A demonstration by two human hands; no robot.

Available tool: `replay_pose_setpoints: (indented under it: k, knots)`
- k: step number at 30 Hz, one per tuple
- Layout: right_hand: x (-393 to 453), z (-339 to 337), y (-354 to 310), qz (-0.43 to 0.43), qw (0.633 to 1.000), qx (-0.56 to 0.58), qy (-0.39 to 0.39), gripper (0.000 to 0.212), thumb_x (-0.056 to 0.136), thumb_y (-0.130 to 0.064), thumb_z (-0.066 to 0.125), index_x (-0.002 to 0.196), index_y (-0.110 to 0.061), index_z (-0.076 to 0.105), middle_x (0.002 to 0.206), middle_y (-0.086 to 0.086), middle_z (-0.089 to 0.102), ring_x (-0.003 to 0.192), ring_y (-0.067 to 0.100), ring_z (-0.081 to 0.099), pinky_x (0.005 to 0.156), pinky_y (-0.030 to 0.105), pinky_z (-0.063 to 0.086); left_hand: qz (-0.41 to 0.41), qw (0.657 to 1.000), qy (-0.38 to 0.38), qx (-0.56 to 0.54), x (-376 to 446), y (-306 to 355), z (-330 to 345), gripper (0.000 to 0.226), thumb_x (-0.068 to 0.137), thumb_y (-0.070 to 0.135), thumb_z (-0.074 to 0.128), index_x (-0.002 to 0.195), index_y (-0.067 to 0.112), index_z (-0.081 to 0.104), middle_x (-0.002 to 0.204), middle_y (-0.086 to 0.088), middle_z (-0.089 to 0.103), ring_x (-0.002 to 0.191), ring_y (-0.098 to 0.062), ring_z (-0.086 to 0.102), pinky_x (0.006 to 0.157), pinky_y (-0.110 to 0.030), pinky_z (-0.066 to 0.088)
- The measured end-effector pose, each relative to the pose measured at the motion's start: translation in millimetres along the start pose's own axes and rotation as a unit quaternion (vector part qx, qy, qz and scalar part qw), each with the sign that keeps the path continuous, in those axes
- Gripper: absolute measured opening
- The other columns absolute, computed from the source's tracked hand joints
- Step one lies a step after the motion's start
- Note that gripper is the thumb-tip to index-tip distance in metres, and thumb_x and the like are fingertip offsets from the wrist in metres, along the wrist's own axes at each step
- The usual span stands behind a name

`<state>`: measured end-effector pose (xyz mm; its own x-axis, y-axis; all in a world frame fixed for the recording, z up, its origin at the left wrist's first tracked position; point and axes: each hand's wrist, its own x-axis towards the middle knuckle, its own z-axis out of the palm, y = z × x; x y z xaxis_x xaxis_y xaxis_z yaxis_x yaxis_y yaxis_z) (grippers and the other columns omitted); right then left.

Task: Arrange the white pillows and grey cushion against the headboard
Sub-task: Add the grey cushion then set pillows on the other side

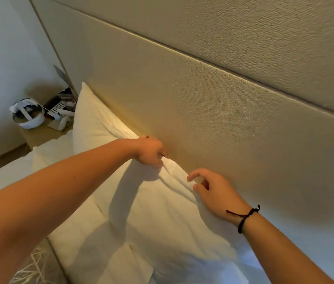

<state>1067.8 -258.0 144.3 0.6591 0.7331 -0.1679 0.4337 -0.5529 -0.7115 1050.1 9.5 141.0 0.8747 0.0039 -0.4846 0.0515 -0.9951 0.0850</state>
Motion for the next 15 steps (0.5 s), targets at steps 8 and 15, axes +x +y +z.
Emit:
replay_pose_setpoints:
  k: [8,15]
  knots:
    - [-34.8,-2.1,4.9,-0.013,0.919,-0.394,-0.008,0.021,0.091,0.0,0.042,0.086,-0.021,0.047,0.072,-0.002,0.037,0.06,0.021,0.042,0.049,0.028,0.029,-0.064,0.945,0.277,0.161,-4.3,-25.9,5.8,0.022,0.094,0.029,0.048,0.097,0.028,0.07,0.095,0.006,0.067,0.095,-0.02,0.059,0.069,-0.03,0.04]
    - [-44.6,7.7,17.6,0.032,0.899,-0.436,-0.026,0.028,0.087,0.004,0.044,0.074,-0.02,0.038,0.072,0.0,0.041,0.053,0.015,0.037,0.048,0.027,0.026,-0.211,0.929,0.301,0.052,-12.5,-44.6,42.0,0.011,0.094,0.023,0.058,0.101,0.016,0.064,0.096,-0.005,0.056,0.082,-0.025,0.06,0.068,-0.037,0.055]
